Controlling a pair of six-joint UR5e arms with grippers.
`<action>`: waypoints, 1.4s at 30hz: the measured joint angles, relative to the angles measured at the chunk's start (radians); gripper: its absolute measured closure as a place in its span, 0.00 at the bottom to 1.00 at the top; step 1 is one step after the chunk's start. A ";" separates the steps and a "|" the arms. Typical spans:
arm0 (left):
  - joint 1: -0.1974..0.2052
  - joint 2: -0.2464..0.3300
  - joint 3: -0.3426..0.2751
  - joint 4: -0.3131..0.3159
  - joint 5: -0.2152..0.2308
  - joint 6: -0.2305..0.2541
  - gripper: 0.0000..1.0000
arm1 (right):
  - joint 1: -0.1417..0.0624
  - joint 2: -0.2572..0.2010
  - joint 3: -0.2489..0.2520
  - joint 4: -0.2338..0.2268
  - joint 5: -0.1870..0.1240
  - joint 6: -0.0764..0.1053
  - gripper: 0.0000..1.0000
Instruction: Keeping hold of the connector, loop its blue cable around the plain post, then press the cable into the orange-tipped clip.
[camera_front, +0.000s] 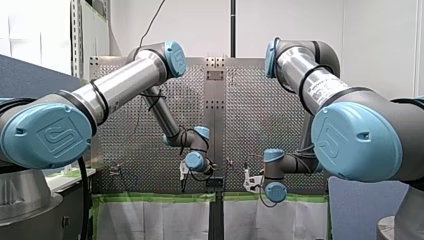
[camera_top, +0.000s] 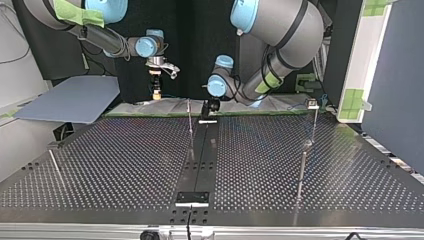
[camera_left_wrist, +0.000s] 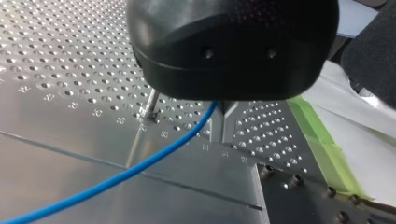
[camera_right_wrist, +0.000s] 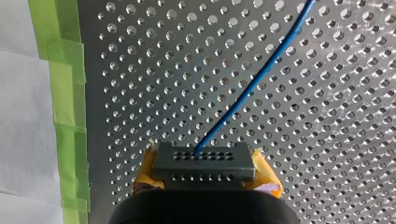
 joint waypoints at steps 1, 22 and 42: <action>0.000 0.000 0.000 -0.001 0.000 0.000 1.00 | 0.000 0.000 0.000 0.000 0.000 0.000 1.00; -0.011 0.000 -0.001 -0.063 -0.050 0.085 0.50 | -0.003 0.003 0.000 0.007 -0.008 -0.002 1.00; -0.034 0.070 -0.119 -0.025 -0.117 0.135 0.00 | 0.020 0.004 0.003 0.022 -0.035 -0.057 1.00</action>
